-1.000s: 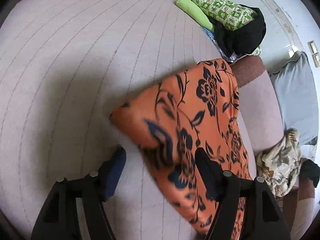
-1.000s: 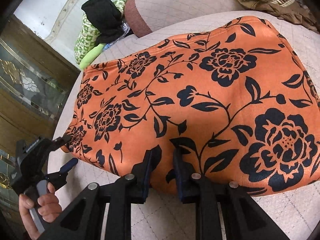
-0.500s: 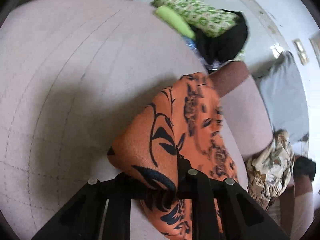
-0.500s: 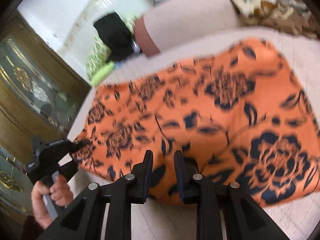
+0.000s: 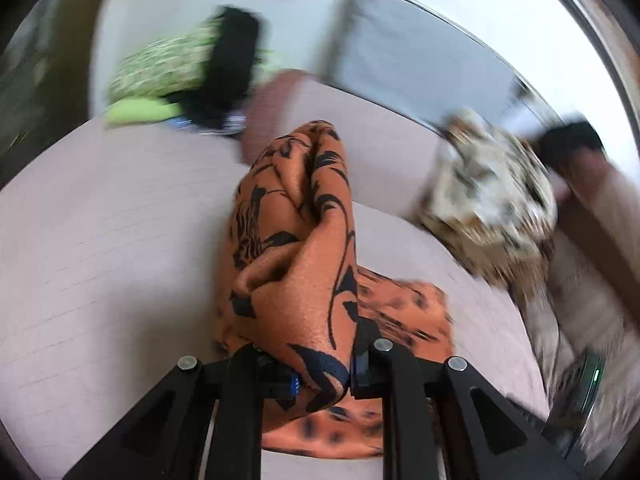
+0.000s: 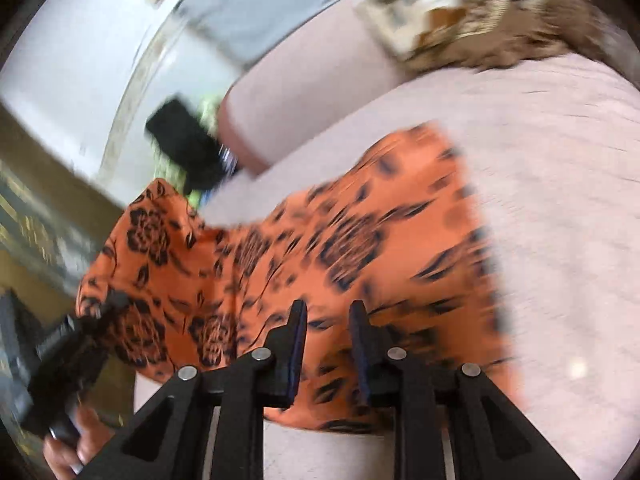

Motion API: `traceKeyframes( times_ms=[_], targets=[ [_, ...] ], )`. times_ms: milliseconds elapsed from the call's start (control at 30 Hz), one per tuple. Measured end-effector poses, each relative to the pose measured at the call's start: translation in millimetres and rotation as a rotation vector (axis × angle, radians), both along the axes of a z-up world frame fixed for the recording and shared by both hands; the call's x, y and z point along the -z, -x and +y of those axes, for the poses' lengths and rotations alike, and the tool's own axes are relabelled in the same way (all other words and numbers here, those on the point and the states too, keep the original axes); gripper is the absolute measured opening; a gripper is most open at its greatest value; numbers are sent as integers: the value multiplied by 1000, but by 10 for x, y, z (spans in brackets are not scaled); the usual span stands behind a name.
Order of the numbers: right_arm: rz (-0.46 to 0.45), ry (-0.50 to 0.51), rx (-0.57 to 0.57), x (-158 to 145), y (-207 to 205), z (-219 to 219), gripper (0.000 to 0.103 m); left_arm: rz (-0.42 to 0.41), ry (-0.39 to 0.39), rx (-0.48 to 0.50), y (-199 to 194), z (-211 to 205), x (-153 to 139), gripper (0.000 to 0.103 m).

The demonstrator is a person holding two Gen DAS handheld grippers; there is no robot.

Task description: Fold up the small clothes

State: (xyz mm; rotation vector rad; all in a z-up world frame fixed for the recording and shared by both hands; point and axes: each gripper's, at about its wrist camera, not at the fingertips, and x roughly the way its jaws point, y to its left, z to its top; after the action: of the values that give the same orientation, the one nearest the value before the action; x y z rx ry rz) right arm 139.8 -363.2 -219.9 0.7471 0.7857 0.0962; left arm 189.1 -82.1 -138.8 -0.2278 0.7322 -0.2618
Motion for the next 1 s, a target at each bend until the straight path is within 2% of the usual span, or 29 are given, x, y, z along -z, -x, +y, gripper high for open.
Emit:
traceKeyframes(
  times_ms=[67,100,133,167,200,233,267,300,333,367,400,433,500,533,633,767,800,833,900,1000],
  targets=[
    [-24,-59,49,-2,124,-297,25,19,-59,97,30,-528,115,19],
    [-39,-92,69,1,195,-455,25,39,-77,139,57,-723,203,23],
    [-46,-104,87,5,237,-554,25,78,-92,187,55,-901,309,36],
    [-44,-110,103,9,259,-630,25,144,-97,243,50,-1057,426,41],
    [-33,-130,121,27,260,-706,25,215,-86,295,64,-1158,520,44],
    [-25,-156,127,53,266,-766,25,247,-71,331,126,-1198,558,44],
    [-14,-211,132,102,253,-824,26,240,-62,361,213,-1186,546,44],
    [-10,-258,130,144,244,-838,26,195,-84,378,321,-1108,473,50],
    [-6,-302,118,169,212,-854,29,163,-102,377,362,-1045,419,61],
    [7,-326,99,174,161,-823,33,110,-122,365,427,-919,336,67],
    [33,-325,73,172,94,-756,43,51,-132,339,483,-759,236,76],
    [47,-322,60,175,25,-728,57,11,-139,310,477,-635,168,81],
    [63,-329,34,200,-80,-602,61,-26,-168,236,409,-333,89,83],
    [75,-320,23,212,-117,-549,61,-18,-180,207,341,-228,92,83],
    [120,-290,11,309,-214,-382,61,94,-214,92,84,97,301,83],
    [173,-273,-12,454,-377,-107,61,208,-184,24,-35,375,600,83],
    [171,-245,-19,439,-393,-38,61,238,-182,17,-50,389,695,83],
    [166,-191,-41,394,-429,76,51,265,-181,11,-67,404,768,83],
    [148,-90,-79,317,-465,235,24,287,-176,7,-64,391,841,83],
    [72,19,-84,110,-419,344,17,290,-154,-1,-58,347,812,83]
  ],
)
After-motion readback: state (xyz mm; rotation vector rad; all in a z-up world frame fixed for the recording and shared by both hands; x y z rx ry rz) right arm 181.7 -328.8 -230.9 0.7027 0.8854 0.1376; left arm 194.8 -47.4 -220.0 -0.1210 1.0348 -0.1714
